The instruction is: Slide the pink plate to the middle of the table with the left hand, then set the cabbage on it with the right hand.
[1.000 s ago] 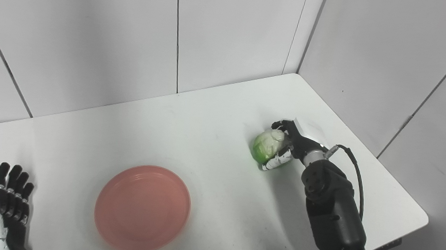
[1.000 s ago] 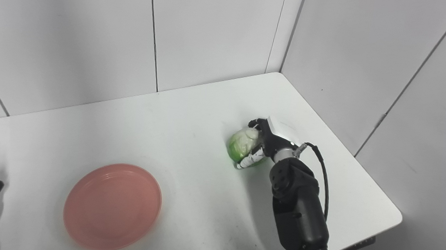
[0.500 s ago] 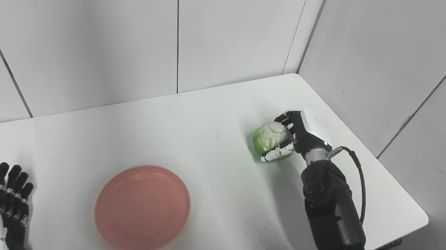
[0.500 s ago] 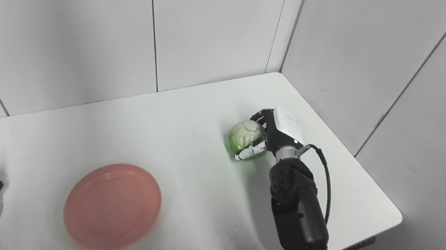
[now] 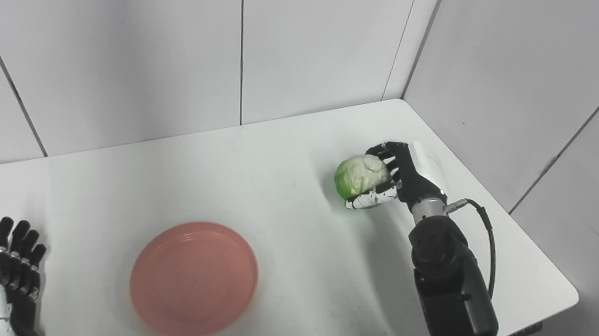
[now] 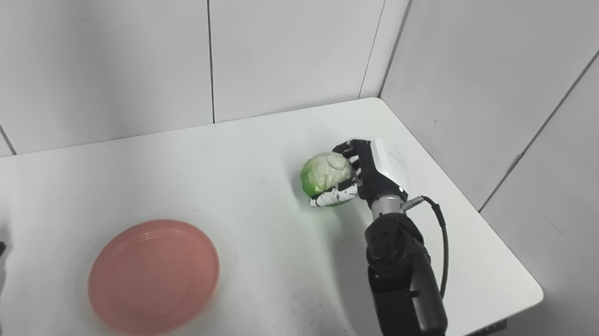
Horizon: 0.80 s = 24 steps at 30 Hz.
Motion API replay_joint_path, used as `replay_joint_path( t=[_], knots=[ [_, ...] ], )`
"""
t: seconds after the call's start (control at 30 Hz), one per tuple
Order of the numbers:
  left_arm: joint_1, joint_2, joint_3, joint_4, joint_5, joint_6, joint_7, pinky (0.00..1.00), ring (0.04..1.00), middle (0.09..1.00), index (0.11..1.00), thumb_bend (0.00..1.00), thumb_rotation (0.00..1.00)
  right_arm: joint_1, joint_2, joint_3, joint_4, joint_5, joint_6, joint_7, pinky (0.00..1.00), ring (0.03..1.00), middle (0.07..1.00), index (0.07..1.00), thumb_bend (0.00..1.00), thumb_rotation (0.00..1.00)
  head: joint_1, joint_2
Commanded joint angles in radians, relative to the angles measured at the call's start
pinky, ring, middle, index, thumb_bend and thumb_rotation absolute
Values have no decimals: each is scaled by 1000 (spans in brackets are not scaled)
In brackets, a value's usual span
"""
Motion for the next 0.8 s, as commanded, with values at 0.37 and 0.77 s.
replay_joint_path(
  t=[0.37,0.77],
  knots=[
    [68,-120,-59,28,109,-62,91,1000,1000,1000,1000,789,1000,-36,-105,117,-22,209,-129,36,279,398,486,517,518,0,158,21],
    [85,-178,-108,-46,187,-10,160,1000,1000,1000,1000,796,1000,-108,-168,252,-55,283,-179,135,303,387,467,538,514,0,386,107]
  ],
)
